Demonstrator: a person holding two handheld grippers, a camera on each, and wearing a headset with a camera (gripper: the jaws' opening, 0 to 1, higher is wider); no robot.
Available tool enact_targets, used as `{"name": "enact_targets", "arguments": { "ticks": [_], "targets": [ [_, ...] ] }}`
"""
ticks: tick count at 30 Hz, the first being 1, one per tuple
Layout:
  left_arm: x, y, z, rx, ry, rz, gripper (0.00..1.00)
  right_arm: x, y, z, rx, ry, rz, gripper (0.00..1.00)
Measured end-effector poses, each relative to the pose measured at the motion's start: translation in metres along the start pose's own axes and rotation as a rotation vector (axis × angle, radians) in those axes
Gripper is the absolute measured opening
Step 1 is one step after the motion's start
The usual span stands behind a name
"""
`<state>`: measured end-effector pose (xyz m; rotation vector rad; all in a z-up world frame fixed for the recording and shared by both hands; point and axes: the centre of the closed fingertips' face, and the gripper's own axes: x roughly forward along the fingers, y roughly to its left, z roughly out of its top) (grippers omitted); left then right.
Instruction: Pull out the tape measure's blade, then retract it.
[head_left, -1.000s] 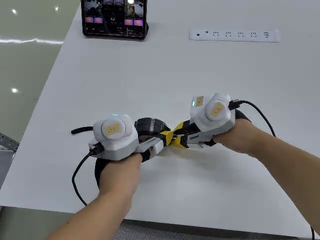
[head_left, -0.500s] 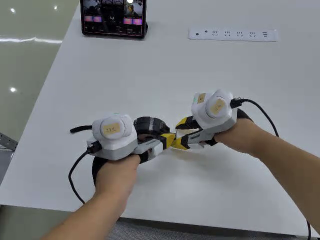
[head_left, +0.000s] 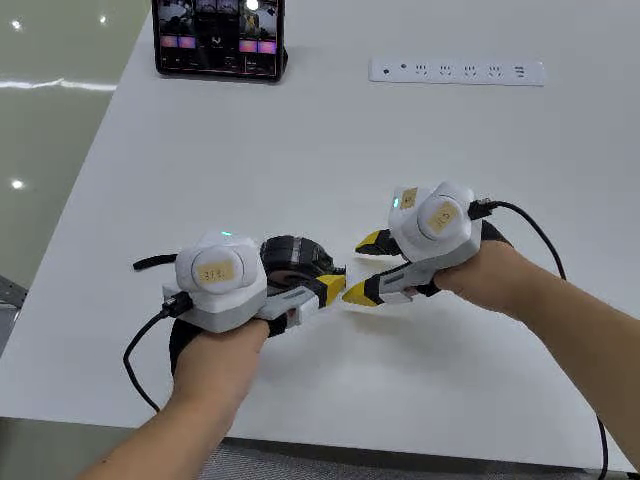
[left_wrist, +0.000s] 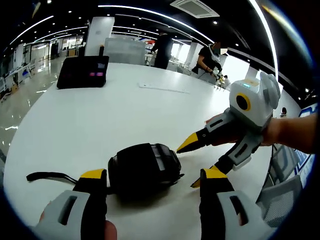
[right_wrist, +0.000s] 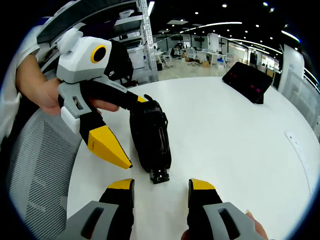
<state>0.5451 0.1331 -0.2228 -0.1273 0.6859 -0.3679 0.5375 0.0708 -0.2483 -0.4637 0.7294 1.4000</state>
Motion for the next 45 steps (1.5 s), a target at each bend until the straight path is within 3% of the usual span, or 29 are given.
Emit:
{"name": "enact_targets", "arguments": {
  "ticks": [5,6,16,23,30,45],
  "targets": [
    [-0.002,-0.004,-0.003,0.055,0.016,-0.021,0.74,-0.004,0.004,-0.001,0.013,-0.010,-0.004,0.43],
    [-0.003,-0.003,-0.004,0.091,0.022,-0.010,0.75,-0.004,0.004,-0.002,0.018,-0.014,-0.005,0.43],
    [-0.013,-0.005,-0.007,0.190,0.013,-0.039,0.82,-0.021,0.012,-0.006,0.040,-0.045,-0.036,0.56],
    [-0.017,-0.007,-0.007,0.211,0.009,-0.070,0.89,-0.031,0.014,-0.008,0.057,-0.065,-0.063,0.63],
    [-0.024,-0.014,-0.006,0.250,0.009,-0.119,0.88,-0.041,0.016,-0.006,0.064,-0.097,-0.095,0.68],
    [-0.044,-0.006,-0.012,0.298,0.035,-0.162,0.87,-0.060,0.023,-0.016,0.103,-0.114,-0.128,0.73]
  ]
}}
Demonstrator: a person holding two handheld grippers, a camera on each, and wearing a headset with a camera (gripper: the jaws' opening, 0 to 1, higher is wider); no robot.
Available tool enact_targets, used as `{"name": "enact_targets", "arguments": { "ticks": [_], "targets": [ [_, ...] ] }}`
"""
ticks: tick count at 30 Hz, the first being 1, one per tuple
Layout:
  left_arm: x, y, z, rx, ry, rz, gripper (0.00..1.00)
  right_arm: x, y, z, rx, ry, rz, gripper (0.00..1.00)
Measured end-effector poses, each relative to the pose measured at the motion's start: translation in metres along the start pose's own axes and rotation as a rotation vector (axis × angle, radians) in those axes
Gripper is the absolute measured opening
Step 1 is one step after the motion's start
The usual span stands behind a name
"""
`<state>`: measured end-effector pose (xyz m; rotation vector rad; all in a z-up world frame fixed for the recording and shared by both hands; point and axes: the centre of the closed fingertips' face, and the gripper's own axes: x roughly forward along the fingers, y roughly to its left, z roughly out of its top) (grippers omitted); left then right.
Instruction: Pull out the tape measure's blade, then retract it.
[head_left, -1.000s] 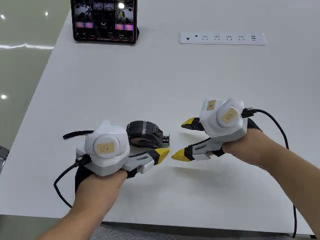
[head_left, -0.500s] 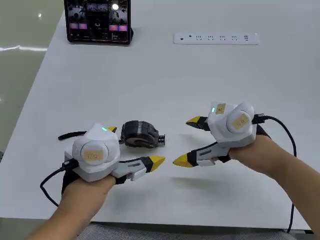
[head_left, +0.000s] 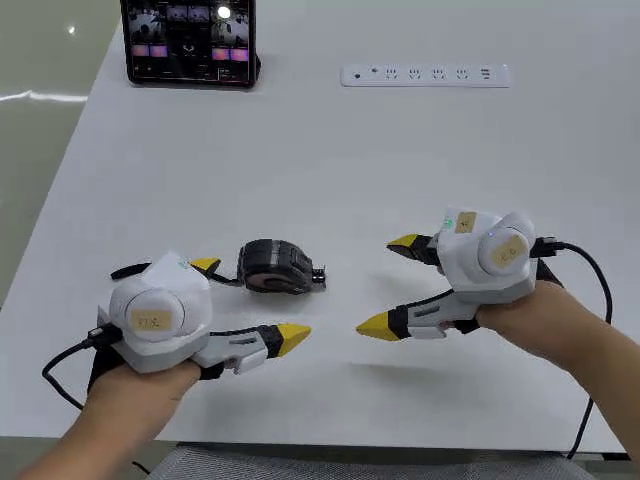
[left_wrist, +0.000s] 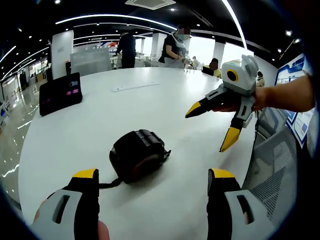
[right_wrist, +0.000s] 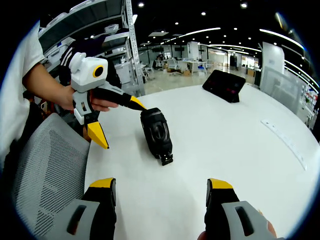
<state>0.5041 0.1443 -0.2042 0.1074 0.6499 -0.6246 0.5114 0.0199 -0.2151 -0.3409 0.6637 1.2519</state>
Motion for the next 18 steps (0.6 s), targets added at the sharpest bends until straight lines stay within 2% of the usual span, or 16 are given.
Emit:
{"name": "enact_targets", "arguments": {
  "ticks": [9,15,18],
  "targets": [
    [-0.008,0.002,-0.004,0.015,0.011,-0.023,0.88,-0.016,0.000,-0.011,0.026,-0.002,-0.025,0.74],
    [-0.017,-0.005,-0.005,0.006,0.005,-0.055,0.92,-0.027,0.001,-0.016,0.043,-0.004,-0.044,0.75],
    [-0.020,-0.007,-0.007,0.010,0.019,-0.080,0.88,-0.032,0.002,-0.020,0.046,-0.006,-0.053,0.76]
  ]
}}
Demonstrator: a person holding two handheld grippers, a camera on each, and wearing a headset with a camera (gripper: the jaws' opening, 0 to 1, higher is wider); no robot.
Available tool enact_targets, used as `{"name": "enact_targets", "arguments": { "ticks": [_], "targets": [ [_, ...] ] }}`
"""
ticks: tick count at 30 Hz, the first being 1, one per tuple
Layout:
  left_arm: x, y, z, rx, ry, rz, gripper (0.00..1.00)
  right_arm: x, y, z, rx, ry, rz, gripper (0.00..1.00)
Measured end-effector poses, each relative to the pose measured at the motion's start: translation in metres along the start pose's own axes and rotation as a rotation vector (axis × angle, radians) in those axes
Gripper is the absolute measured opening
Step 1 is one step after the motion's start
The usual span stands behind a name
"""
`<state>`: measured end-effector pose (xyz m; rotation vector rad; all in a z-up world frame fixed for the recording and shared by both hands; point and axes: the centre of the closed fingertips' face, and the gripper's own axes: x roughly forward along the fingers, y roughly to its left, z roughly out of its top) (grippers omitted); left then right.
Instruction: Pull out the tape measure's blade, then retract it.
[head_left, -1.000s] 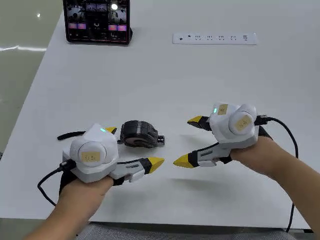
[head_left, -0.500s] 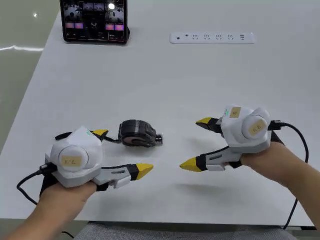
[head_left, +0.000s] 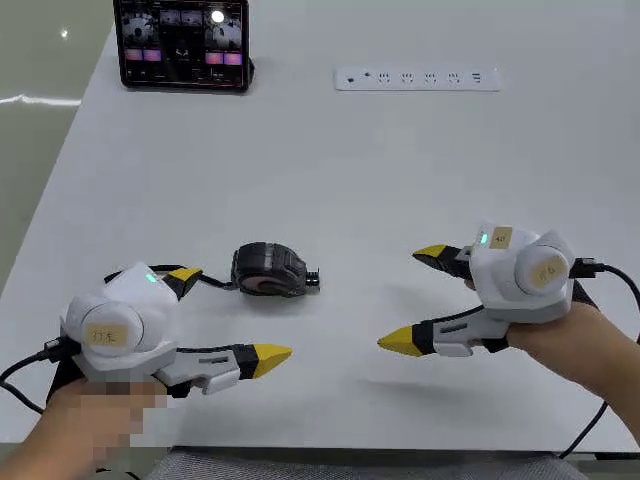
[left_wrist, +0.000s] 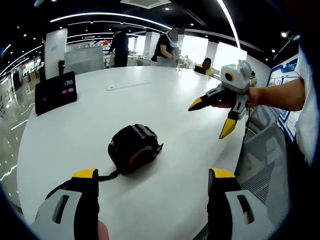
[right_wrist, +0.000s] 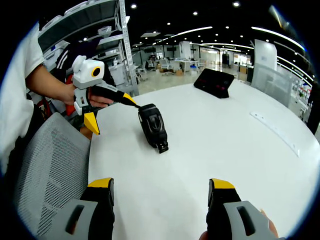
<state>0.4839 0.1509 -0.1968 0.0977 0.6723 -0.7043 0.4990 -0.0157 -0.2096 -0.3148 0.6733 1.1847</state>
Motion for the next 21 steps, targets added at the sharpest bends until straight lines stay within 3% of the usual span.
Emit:
{"name": "enact_targets", "arguments": {
  "ticks": [10,21],
  "targets": [
    [-0.013,0.000,0.005,0.008,-0.022,-0.025,0.98,-0.022,-0.001,-0.008,0.014,-0.001,-0.028,0.82],
    [-0.022,0.000,-0.003,0.028,0.011,-0.037,0.99,-0.041,0.000,-0.024,0.038,0.009,-0.062,0.89]
  ]
}}
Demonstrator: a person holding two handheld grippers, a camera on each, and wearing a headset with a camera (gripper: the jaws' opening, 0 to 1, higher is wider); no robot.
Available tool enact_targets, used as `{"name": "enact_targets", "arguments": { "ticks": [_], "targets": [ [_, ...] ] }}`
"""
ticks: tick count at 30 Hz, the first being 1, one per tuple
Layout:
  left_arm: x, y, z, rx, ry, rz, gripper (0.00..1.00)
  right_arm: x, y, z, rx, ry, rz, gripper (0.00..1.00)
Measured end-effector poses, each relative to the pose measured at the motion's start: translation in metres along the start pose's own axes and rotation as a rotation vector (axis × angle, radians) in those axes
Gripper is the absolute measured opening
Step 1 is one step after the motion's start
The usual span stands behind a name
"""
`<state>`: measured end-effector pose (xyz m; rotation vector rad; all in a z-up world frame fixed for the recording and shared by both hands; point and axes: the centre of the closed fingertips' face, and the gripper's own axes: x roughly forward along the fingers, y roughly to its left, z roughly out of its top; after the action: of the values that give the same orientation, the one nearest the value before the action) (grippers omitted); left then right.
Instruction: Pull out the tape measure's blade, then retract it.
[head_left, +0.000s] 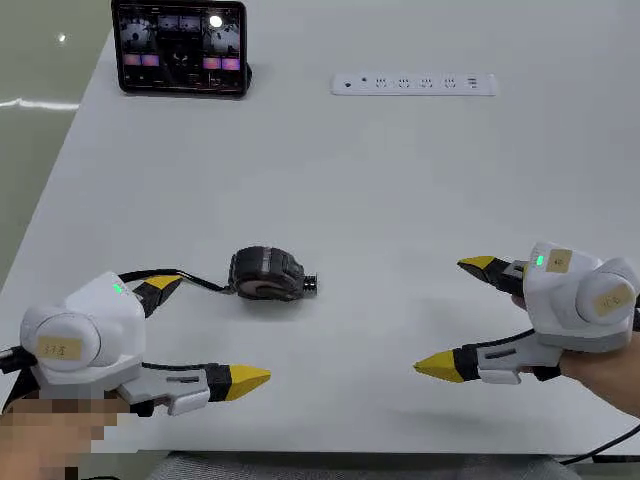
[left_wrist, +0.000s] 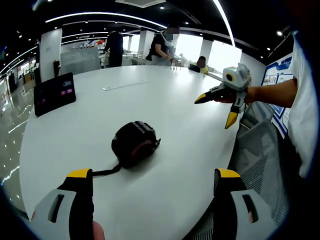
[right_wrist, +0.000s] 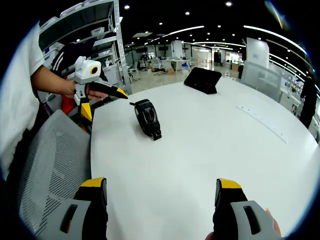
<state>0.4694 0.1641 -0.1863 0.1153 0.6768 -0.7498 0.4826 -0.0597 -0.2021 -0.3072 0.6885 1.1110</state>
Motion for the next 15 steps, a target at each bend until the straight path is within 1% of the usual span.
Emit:
{"name": "enact_targets", "arguments": {
  "ticks": [4,9,12,15],
  "targets": [
    [-0.004,-0.001,-0.001,0.008,0.009,-0.008,0.99,-0.006,-0.002,-0.004,0.010,-0.004,-0.004,0.94],
    [-0.009,0.000,-0.002,0.011,0.013,-0.016,0.99,-0.012,0.002,-0.009,0.009,0.003,-0.008,0.98],
    [-0.011,0.000,-0.003,0.016,0.017,-0.025,0.99,-0.018,0.000,-0.013,0.017,0.004,-0.014,0.99],
    [-0.013,-0.001,-0.006,0.020,0.027,-0.031,0.99,-0.023,0.002,-0.017,0.022,0.008,-0.014,0.99]
  ]
}}
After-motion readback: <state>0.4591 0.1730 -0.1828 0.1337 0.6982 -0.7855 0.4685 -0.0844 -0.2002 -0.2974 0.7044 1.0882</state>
